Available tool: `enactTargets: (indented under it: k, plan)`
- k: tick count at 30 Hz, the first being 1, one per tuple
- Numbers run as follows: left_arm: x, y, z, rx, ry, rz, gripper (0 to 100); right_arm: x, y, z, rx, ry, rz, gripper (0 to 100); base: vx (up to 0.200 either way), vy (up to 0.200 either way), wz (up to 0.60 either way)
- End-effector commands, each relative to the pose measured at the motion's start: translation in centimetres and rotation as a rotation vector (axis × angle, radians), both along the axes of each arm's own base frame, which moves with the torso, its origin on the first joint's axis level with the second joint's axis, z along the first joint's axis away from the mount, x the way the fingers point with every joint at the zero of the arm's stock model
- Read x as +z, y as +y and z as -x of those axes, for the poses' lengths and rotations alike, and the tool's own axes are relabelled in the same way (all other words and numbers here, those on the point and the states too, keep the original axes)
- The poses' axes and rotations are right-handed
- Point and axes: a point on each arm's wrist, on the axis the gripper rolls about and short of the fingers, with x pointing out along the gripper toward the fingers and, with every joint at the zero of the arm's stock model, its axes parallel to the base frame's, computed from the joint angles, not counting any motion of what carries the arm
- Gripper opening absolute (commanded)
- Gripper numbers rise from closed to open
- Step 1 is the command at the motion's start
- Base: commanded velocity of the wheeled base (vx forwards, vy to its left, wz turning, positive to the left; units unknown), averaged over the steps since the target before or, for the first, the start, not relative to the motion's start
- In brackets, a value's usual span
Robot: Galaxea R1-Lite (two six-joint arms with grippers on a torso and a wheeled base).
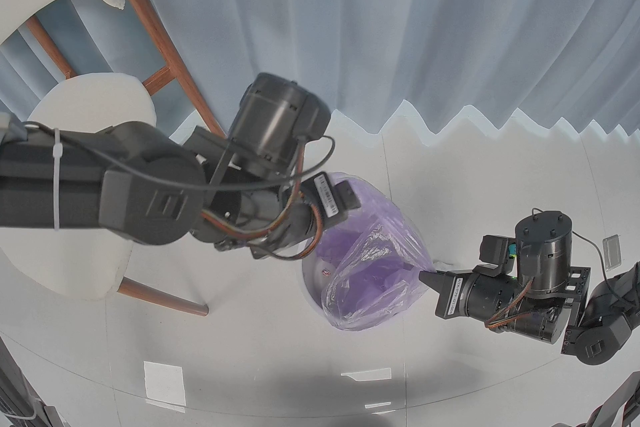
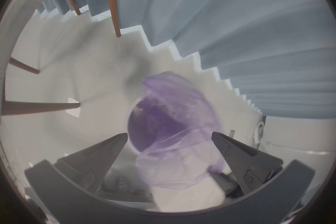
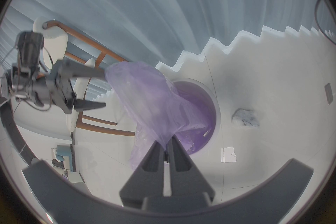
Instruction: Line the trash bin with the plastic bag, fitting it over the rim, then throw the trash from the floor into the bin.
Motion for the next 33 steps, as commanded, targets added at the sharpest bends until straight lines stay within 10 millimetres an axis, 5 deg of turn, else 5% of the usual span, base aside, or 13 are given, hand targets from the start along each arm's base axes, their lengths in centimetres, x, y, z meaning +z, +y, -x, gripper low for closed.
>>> enactTargets:
  k: [1, 8, 21, 33]
  plan:
    - [-3.1, 3.6, 1.9, -0.090, -0.031, -0.142, 100, 0.2, 0.0, 0.0, -0.002, -0.005, -0.008, 0, 0.000, 0.000, 0.00]
    - [-6.4, 2.6, 0.3, -0.098, -0.104, -0.106, 100, 0.5, 0.2, -0.2, -0.002, -0.016, -0.016, 0, 0.000, 0.000, 0.00]
    - [-6.0, -0.2, -4.1, 0.128, 0.004, 0.150, 100, 0.7, 0.2, -0.3, -0.002, -0.032, -0.030, 0, 0.000, 0.000, 0.00]
    - [-5.4, -2.7, -7.3, 0.159, 0.004, 0.255, 100, 0.8, 0.0, 0.0, -0.002, -0.032, -0.030, 0, 0.000, 0.000, 0.00]
